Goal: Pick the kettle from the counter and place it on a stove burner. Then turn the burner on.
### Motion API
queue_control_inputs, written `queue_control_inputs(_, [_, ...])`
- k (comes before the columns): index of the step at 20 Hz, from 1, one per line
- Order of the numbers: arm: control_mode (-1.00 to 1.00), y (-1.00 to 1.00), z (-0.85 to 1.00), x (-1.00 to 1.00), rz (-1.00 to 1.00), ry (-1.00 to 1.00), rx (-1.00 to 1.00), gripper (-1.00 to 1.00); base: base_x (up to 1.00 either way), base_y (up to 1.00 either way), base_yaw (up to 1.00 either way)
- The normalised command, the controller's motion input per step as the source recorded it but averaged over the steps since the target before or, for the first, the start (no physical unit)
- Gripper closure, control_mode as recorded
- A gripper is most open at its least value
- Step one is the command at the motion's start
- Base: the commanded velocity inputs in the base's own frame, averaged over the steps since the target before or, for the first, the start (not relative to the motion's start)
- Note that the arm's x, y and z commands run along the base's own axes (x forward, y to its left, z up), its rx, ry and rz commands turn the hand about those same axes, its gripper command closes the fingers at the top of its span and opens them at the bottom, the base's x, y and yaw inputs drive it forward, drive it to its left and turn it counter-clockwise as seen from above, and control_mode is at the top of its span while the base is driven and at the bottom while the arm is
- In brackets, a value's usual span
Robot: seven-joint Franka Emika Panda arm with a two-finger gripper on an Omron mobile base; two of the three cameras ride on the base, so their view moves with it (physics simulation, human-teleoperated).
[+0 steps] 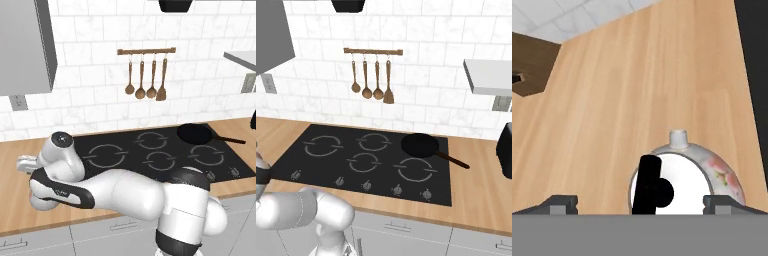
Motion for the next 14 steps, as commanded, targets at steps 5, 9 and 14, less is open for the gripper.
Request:
queue_control_inputs(5, [-1.00, 0.34, -0.15, 0.02, 0.00, 0.05, -0.17, -1.00, 0.00, 0.00, 0.00])
queue_control_inputs(9, [-1.00, 0.18, -0.23, 0.00, 0.00, 0.12, -0.16, -1.00, 0.00, 0.00, 0.00])
queue_control_inputs(14, [-1.00, 0.00, -0.45, 0.00, 0.00, 0.01, -0.20, 1.00, 0.00, 0.00, 0.00])
